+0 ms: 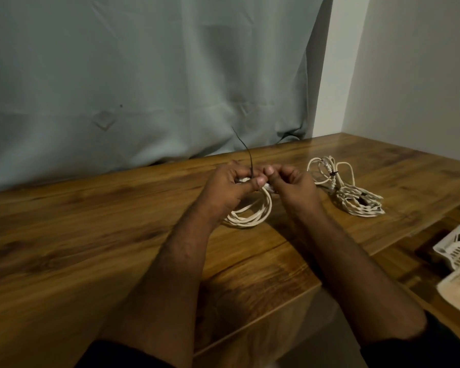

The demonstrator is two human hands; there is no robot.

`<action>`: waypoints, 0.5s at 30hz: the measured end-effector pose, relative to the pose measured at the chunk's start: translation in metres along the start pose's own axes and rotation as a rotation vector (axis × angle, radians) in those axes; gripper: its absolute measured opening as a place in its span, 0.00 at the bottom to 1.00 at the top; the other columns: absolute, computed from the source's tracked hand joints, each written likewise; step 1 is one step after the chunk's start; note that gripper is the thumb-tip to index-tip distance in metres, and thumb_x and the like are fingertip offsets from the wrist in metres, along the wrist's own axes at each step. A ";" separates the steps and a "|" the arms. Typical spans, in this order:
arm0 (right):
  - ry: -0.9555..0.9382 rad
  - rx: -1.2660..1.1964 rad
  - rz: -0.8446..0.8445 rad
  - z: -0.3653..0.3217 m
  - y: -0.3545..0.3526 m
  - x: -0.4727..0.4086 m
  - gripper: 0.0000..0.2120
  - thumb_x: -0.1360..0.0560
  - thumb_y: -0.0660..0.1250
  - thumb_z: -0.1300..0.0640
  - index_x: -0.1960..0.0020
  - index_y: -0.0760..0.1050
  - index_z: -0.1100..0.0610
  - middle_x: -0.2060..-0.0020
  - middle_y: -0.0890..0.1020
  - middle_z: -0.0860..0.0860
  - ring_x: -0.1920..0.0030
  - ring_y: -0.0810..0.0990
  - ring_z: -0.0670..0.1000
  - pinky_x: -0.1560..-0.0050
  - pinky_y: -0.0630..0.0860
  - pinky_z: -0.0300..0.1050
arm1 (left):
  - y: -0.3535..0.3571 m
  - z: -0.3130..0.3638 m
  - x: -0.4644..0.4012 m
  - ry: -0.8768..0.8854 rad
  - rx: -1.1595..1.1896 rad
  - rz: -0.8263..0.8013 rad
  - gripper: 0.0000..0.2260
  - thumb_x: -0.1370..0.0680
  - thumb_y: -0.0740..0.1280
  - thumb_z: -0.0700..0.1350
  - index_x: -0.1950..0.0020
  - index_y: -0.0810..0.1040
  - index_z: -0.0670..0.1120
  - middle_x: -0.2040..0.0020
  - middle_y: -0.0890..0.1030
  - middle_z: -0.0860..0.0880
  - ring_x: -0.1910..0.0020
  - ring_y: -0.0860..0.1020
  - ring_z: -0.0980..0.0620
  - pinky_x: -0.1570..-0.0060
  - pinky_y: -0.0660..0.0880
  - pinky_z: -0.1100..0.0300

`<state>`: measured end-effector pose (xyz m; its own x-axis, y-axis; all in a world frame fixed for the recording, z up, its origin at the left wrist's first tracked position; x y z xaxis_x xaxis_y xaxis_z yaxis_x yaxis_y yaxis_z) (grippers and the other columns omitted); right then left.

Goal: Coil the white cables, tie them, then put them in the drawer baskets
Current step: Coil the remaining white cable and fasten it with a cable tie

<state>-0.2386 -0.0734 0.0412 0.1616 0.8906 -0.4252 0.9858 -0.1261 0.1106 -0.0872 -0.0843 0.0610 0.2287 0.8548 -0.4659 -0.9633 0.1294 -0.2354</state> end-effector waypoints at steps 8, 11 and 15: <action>-0.199 0.172 -0.050 -0.020 0.011 0.005 0.10 0.20 0.68 0.66 0.45 0.82 0.54 0.51 0.87 0.50 0.47 0.86 0.48 0.44 0.82 0.46 | -0.003 -0.014 0.003 -0.201 0.166 0.023 0.09 0.31 0.81 0.41 0.52 0.89 0.44 0.70 0.82 0.49 0.73 0.72 0.53 0.73 0.68 0.63; -0.229 0.180 -0.041 -0.023 0.010 0.006 0.12 0.21 0.68 0.69 0.44 0.77 0.54 0.53 0.85 0.52 0.50 0.85 0.48 0.47 0.82 0.46 | -0.003 -0.015 0.004 -0.225 0.177 0.044 0.07 0.32 0.82 0.42 0.56 0.89 0.47 0.69 0.83 0.48 0.73 0.73 0.52 0.72 0.66 0.61; -0.203 0.122 0.034 -0.022 0.002 0.004 0.14 0.23 0.71 0.67 0.43 0.76 0.52 0.55 0.87 0.56 0.50 0.87 0.54 0.48 0.83 0.53 | -0.005 -0.016 0.004 -0.252 0.172 0.071 0.10 0.31 0.82 0.45 0.56 0.85 0.46 0.66 0.84 0.48 0.73 0.74 0.53 0.73 0.69 0.61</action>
<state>-0.2374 -0.0601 0.0597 0.1879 0.7807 -0.5960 0.9759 -0.2171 0.0234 -0.0792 -0.0892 0.0467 0.1385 0.9596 -0.2448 -0.9902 0.1298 -0.0516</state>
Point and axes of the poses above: each hand's wrist, its own x-axis away from the middle knuckle, its own y-axis out of the palm, z = x × y, the point moved 8 cm from there along -x, towards the middle knuckle
